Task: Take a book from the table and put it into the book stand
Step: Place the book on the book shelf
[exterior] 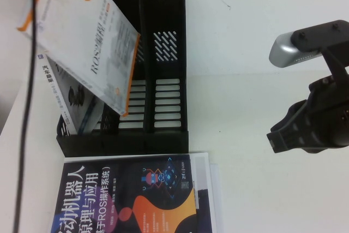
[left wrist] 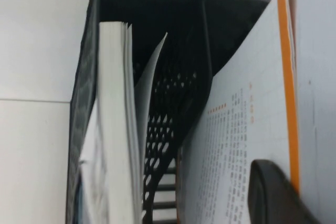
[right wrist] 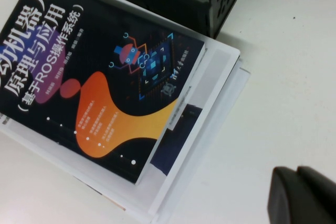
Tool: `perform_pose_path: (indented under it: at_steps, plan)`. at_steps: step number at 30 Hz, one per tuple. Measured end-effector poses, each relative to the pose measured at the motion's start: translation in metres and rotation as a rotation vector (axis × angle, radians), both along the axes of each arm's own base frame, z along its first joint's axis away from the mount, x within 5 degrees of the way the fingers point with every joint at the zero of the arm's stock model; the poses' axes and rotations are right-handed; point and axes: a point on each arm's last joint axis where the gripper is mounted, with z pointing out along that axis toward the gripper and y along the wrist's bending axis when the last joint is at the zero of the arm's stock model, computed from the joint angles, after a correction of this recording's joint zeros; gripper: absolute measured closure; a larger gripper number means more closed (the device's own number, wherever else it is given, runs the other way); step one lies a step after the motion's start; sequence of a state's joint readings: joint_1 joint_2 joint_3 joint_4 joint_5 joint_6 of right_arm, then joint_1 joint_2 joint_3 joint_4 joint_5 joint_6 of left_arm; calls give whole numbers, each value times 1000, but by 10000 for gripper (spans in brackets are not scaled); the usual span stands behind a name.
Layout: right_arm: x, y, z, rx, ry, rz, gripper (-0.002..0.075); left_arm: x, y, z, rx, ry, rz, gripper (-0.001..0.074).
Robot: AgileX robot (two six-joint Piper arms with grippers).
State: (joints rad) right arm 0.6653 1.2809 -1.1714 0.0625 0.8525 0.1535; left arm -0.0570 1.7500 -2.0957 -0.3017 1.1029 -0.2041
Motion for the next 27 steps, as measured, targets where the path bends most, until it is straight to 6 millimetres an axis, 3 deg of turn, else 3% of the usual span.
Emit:
perform_pose_path:
  at_steps: [12, 21, 27]
  plan:
    - [0, 0, 0, 2, -3, 0, 724, 38, -18, -44, 14, 84, 33, 631]
    - [1, 1, 1, 13, -17, -2, 724, 55, -42, -69, 85, 96, -1, 630]
    - [1, 1, 1, 15, -16, -4, 724, 60, -48, -73, 102, 69, -4, 502]
